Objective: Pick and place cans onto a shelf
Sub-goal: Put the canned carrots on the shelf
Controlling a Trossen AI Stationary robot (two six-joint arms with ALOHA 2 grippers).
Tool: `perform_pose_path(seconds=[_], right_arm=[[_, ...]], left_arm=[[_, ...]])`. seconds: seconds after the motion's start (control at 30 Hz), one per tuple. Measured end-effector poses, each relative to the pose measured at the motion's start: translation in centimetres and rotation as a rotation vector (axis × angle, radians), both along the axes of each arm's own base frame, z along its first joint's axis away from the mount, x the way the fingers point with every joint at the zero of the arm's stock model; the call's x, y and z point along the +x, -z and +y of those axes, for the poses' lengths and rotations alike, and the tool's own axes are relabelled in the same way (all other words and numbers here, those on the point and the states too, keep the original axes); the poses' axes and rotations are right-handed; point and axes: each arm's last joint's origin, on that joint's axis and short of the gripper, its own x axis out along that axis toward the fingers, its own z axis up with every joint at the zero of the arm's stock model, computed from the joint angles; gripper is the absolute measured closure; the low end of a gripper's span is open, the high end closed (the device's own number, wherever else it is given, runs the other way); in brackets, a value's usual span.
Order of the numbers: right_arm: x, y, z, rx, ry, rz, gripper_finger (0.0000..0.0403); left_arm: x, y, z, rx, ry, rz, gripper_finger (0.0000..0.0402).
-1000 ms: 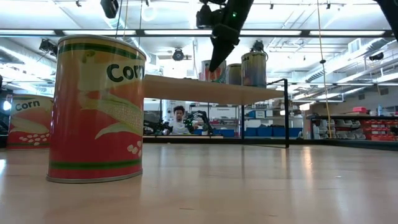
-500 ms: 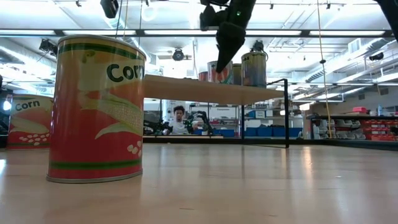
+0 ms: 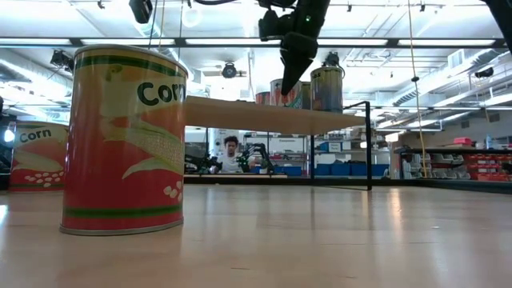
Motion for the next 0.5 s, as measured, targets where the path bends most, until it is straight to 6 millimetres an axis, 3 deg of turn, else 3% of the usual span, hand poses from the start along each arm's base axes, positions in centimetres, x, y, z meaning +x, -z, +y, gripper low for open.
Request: perform_pose_path(seconds=[0.5], right_arm=[[-0.04,-0.01,0.03,-0.01,-0.005,0.008,0.0038]], left_arm=[[0.0,0.0,0.0,0.003,0.0,0.0,0.0196]])
